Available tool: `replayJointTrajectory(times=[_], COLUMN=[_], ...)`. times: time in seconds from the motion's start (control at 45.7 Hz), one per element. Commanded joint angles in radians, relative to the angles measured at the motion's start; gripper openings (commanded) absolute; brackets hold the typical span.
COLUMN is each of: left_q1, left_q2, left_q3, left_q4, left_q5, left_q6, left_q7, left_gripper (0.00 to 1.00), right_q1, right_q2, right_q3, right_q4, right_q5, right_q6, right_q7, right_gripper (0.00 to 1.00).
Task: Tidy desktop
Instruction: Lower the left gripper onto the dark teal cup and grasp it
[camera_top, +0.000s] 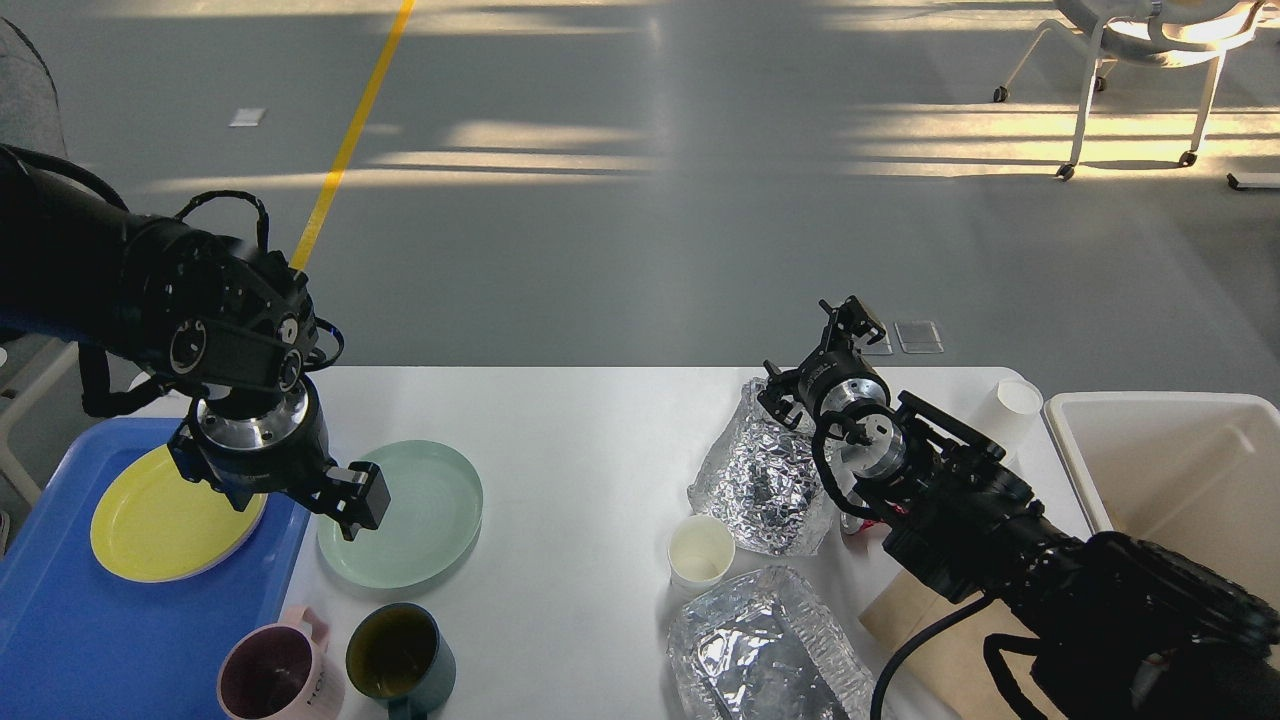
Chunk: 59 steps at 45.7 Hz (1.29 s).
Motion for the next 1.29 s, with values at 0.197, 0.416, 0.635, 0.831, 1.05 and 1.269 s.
replayJointTrajectory(times=[0.197,0.416,0.635,0.831,1.05,1.269], left_q1=[0.200,0.254,0.317,0.341,0.374,0.394], left_q2=[-0.009,-0.007,-0.009,-0.015,-0.046,-0.053], left_q3=[-0.116,-0.138,-0.179,-0.212,-0.212,-0.204], left_q4=[0.030,0.037,0.052,0.060,0.061,0.058], left_q5=[0.035,0.053,0.153,0.162,0.239,0.328], left_q6=[0.082,0.143,0.151,0.218,0.248,0.242], left_q7=[0.096,0.168,0.168,0.168,0.168,0.168], left_gripper=[0.97,0.97,0.97,0.96,0.91,0.83], right_q1=[0.000,0.000,0.000,0.000,0.000,0.000], right_q2=[0.000,0.000,0.000,0.000,0.000,0.000], right_q3=[0.000,0.000,0.000,0.000,0.000,0.000], right_q4=[0.000,0.000,0.000,0.000,0.000,0.000], right_q5=[0.000,0.002,0.002,0.002,0.000,0.002], right_q6=[0.000,0.000,0.000,0.000,0.000,0.000], right_q7=[0.000,0.000,0.000,0.000,-0.002,0.000], right_gripper=[1.00,1.00,1.00,1.00,1.00,1.00])
